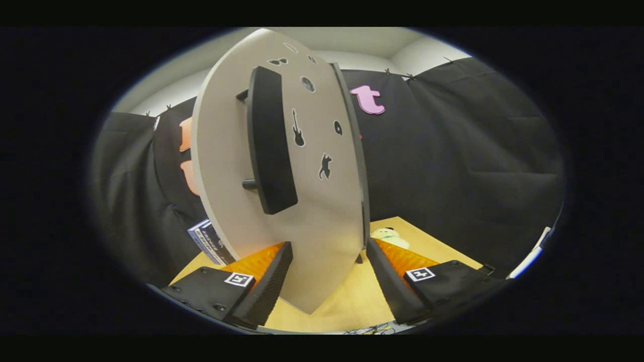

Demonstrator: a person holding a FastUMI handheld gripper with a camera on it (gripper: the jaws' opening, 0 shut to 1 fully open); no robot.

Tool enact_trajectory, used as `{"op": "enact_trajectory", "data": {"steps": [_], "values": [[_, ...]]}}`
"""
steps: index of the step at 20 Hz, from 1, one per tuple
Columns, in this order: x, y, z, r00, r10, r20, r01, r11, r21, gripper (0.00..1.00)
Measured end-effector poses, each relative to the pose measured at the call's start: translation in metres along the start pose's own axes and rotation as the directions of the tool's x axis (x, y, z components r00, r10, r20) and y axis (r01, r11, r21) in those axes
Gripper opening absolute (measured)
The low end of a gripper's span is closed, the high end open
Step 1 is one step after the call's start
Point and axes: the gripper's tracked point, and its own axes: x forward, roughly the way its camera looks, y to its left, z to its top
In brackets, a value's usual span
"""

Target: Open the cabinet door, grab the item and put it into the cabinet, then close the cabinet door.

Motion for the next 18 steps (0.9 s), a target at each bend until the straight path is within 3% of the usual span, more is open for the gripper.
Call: {"op": "enact_trajectory", "data": {"steps": [6,9,18], "values": [[0.063,0.043,-0.013,0.999,0.033,-0.032,-0.032,0.999,0.021,0.96],[0.089,0.041,-0.014,0.998,0.033,-0.048,-0.032,0.999,0.011,0.96],[0.097,0.042,-0.011,0.999,-0.022,-0.037,0.023,1.0,0.019,0.95]]}}
